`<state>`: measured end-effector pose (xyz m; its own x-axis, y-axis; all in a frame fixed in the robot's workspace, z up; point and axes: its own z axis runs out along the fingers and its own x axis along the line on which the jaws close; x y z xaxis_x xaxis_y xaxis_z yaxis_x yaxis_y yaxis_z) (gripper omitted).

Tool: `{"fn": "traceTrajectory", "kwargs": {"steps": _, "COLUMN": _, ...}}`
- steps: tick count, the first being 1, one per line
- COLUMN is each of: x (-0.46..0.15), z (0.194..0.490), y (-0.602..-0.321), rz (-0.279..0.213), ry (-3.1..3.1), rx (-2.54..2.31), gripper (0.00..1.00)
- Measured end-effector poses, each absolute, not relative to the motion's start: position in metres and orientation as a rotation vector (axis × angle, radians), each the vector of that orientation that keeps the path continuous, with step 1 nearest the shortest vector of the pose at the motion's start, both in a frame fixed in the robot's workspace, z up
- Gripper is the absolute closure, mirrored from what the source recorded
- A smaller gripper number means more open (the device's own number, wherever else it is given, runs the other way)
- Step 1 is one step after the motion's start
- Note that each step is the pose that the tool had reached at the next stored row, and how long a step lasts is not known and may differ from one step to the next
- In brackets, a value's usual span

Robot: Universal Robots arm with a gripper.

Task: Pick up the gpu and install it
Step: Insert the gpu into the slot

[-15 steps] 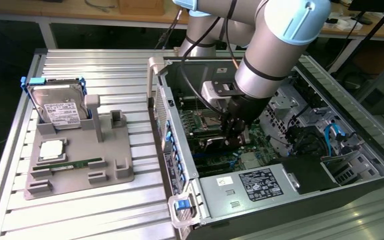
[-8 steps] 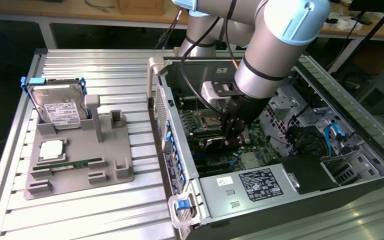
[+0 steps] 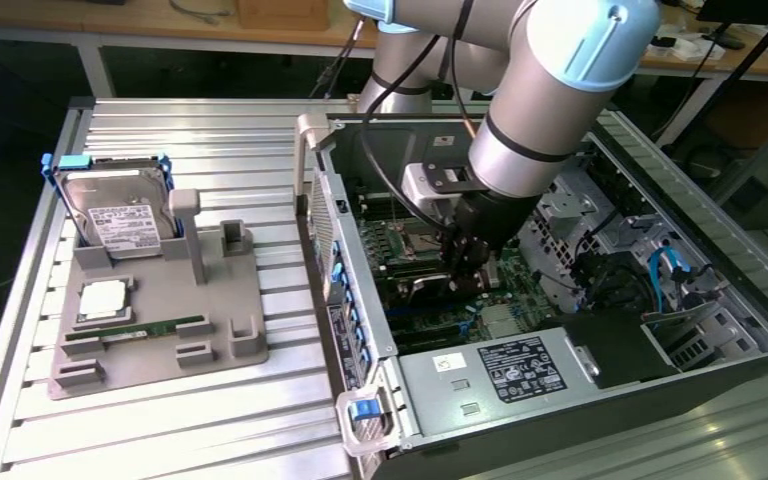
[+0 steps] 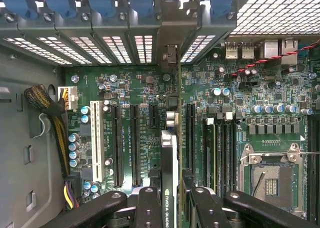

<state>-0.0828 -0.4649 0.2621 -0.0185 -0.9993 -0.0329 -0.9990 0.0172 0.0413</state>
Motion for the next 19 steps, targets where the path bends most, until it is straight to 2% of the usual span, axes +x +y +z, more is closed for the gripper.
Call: {"fn": "traceTrajectory", "kwargs": {"steps": 19, "x": -0.0827, "z": 0.2621, "y": -0.4645, "rz": -0.094, "ry": -2.231, "rx": 2.192, "gripper": 0.73}}
